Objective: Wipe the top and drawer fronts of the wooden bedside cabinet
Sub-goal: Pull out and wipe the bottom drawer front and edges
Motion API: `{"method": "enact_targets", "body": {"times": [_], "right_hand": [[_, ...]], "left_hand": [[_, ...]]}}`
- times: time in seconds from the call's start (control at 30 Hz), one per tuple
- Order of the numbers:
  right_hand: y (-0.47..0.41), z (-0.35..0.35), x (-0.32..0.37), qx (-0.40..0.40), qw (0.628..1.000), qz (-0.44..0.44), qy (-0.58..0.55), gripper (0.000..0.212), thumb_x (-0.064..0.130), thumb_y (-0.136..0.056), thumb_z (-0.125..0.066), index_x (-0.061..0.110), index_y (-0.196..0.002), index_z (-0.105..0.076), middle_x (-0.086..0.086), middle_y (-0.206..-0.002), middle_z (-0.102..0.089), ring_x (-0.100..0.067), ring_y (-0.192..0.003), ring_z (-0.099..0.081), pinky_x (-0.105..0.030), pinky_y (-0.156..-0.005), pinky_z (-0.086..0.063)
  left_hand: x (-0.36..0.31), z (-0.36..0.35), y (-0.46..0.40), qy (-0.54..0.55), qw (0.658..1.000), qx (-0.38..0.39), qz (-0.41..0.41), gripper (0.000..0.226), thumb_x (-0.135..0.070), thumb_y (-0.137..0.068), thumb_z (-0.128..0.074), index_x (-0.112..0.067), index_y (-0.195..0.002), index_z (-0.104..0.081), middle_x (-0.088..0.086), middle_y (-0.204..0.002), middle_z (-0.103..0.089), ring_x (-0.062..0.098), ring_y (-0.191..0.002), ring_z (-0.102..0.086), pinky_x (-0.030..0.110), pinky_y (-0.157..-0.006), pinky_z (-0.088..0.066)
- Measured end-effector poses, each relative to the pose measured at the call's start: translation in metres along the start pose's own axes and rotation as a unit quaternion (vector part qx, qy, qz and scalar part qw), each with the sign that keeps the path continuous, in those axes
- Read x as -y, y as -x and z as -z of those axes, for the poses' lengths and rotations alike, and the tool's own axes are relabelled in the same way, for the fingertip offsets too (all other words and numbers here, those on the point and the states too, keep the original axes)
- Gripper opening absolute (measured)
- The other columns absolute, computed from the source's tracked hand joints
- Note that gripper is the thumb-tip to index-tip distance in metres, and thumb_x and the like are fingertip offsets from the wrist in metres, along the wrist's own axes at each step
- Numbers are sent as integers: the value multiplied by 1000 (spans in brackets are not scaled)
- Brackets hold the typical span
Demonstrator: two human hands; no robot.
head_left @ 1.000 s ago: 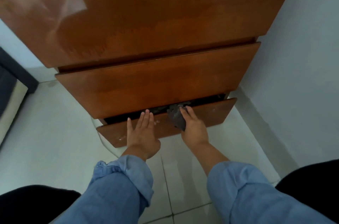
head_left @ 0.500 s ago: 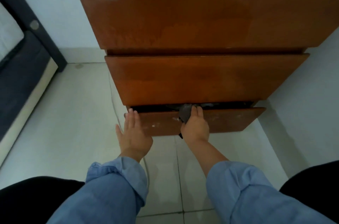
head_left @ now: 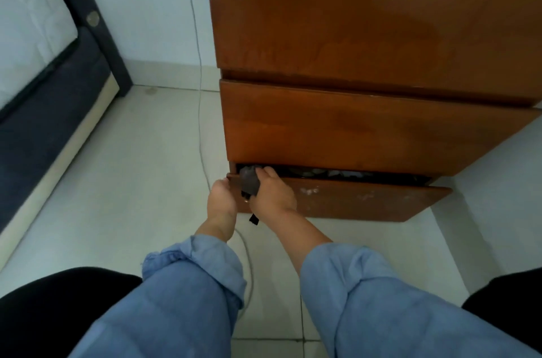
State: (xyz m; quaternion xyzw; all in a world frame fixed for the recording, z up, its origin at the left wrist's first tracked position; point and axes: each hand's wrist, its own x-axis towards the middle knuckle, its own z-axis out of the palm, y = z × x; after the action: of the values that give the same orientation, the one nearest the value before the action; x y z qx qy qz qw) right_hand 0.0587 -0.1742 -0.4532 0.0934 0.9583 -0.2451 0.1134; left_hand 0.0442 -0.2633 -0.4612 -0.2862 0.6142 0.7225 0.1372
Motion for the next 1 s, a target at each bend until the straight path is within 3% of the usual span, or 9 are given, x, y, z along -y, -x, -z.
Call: {"method": "enact_targets", "body": {"times": [0.2, 0.3, 0.33, 0.37, 0.43, 0.57, 0.67, 0.87, 1.0], "right_hand": [[6, -4, 12, 44, 994, 91, -28, 60, 7, -78, -61, 30, -131, -49, 9, -137, -48, -22, -119, -52, -36, -95, -47], [30, 1, -11, 18, 996, 35, -86, 41, 13, -82, -52, 29, -119, -55, 2, -122, -59, -25, -107, -58, -36, -86, -50], [35, 1, -25, 27, 991, -13, -129, 37, 16, -81, -52, 30, -116, -54, 0, -115, -61, -26, -103, -60, -37, -85, -51], [38, 3, -41, 34, 981, -65, -178, 33, 17, -81, -54, 29, -112, -53, -1, -107, -63, -26, -99, -61, -38, -84, -52], [41, 9, -74, 36, 940, -186, -284, 32, 17, -75, -59, 20, -106, -53, -4, -95, -63, -26, -91, -64, -39, -80, -55], [44, 27, -151, -35, 789, -354, -501, 49, 6, -74, -61, 2, -121, -50, -21, -106, -62, -37, -86, -64, -46, -69, -58], [49, 50, -181, -91, 696, -367, -610, 37, 6, -86, -56, 2, -123, -51, -20, -98, -62, -32, -63, -61, -27, -37, -47], [27, 73, -193, -177, 609, -321, -704, 30, -2, -93, -45, 1, -123, -49, -21, -110, -60, -34, -80, -62, -32, -47, -51], [9, 69, -194, -184, 608, -348, -690, 31, -3, -94, -45, 5, -123, -48, -18, -114, -57, -33, -86, -61, -39, -66, -53]], "left_hand": [[0, 29, 6, -61, 997, -45, 6, 26, -18, -97, -32, -8, -96, -57, 13, -110, -54, 24, -96, -44, 32, -90, -33], [3, 34, 12, -142, 988, -58, 12, 23, -10, -96, -37, -4, -76, -48, 23, -105, -53, 25, -83, -41, 35, -85, -31], [3, 31, 16, -149, 988, -46, 16, 26, -8, -95, -36, -2, -73, -49, 33, -137, -41, 25, -76, -40, 34, -81, -29], [4, 27, 20, -157, 987, -26, 17, 25, -7, -95, -36, 4, -83, -55, 6, -101, -37, 25, -77, -41, 33, -80, -28], [8, 13, 29, -153, 988, 24, 23, 34, -9, -95, -35, 7, -114, -57, 13, -106, -51, 22, -91, -44, 31, -81, -30], [5, -18, 46, -62, 994, 66, 58, 20, -12, -93, -34, -12, -82, -51, 6, -83, -55, 18, -75, -50, 29, -64, -33], [2, -32, 48, -17, 995, 60, 74, 15, -12, -89, -36, -16, -82, -49, 4, -81, -53, 17, -73, -49, 28, -68, -36], [-1, -51, 46, 73, 994, 52, 69, 19, -10, -86, -36, -17, -70, -41, -2, -47, -51, 16, -50, -47, 27, -55, -35], [-2, -57, 46, 36, 998, 36, 42, 23, -7, -86, -39, -18, -66, -36, -1, -47, -45, 16, -52, -41, 25, -52, -32]]}}
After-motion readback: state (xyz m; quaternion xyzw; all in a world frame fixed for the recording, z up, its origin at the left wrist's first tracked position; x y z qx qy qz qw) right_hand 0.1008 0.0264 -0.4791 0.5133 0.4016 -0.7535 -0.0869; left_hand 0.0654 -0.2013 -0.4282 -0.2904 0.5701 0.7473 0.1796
